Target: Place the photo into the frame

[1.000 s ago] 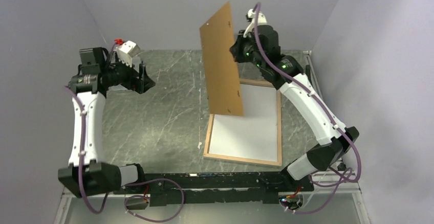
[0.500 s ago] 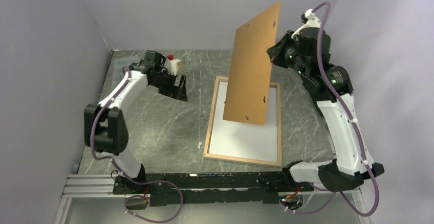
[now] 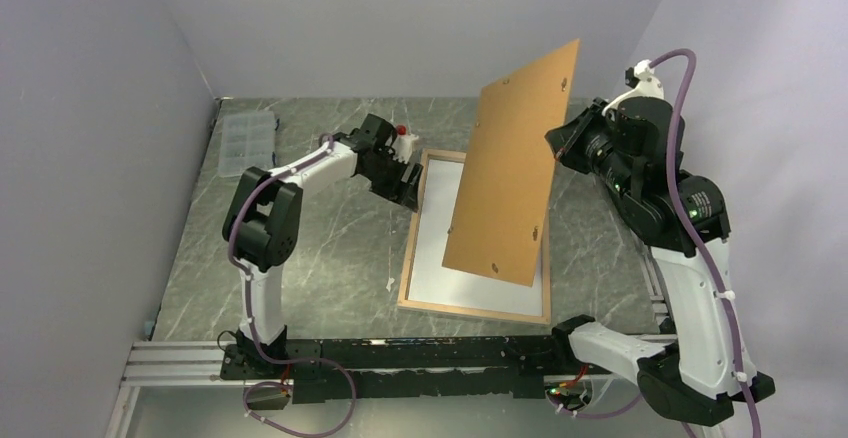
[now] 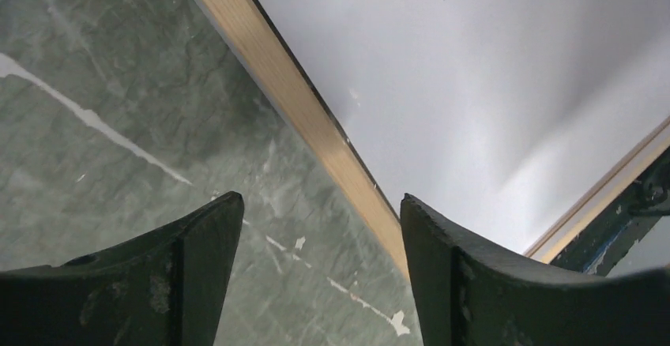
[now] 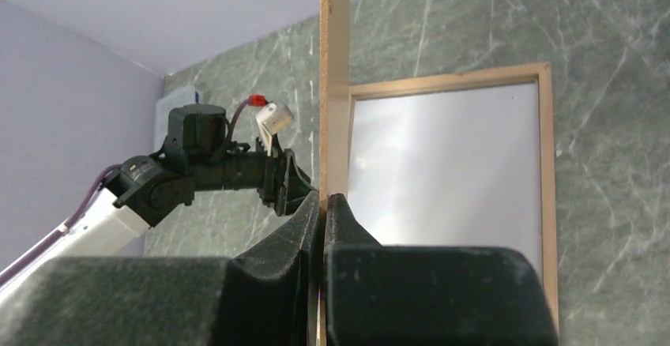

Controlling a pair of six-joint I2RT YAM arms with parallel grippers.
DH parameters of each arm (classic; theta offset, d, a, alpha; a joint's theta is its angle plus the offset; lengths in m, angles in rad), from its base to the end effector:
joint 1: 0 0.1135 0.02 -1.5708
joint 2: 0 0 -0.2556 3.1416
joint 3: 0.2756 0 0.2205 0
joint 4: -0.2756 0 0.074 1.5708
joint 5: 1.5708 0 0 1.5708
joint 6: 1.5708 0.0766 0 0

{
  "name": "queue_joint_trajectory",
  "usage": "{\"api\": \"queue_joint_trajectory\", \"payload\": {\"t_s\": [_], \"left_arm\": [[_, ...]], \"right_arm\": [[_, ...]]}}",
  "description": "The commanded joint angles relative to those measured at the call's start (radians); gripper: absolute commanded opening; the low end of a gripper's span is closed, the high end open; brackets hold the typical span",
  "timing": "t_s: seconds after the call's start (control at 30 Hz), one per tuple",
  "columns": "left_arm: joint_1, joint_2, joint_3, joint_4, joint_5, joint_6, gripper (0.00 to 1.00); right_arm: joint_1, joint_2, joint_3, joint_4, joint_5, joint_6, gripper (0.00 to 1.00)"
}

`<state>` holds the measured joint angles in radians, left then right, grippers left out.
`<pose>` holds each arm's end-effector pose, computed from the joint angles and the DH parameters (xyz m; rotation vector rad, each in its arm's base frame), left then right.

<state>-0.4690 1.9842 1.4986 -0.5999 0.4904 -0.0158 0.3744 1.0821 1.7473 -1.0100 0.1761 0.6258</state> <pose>0.3444 -0.2150 0.1764 0.7627 2.5703 -0.8091 0.1636 0.0499 0.4668 0.3625 1.9085 0.5038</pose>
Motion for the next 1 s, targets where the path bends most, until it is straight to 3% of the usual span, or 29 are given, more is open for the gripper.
{"api": "queue_joint_trajectory", "payload": {"t_s": [0.0, 0.27, 0.7, 0.97], "left_arm": [[-0.036, 0.04, 0.031, 0.072, -0.052, -0.061, 0.76], [-0.067, 0.074, -0.006, 0.124, -0.132, -0.061, 0.58], [-0.1, 0.116, -0.01, 0.173, -0.136, -0.099, 0.43], [-0.097, 0.1, -0.03, 0.165, -0.171, -0.114, 0.18]], "right_arm": [[-0.004, -0.024, -0.04, 0.092, -0.011, 0.045, 0.0], [-0.006, -0.043, -0.088, 0.138, -0.037, 0.059, 0.0], [-0.006, -0.089, -0.115, 0.129, -0.034, 0.068, 0.0], [-0.006, -0.104, -0.141, 0.14, -0.042, 0.08, 0.0]]}}
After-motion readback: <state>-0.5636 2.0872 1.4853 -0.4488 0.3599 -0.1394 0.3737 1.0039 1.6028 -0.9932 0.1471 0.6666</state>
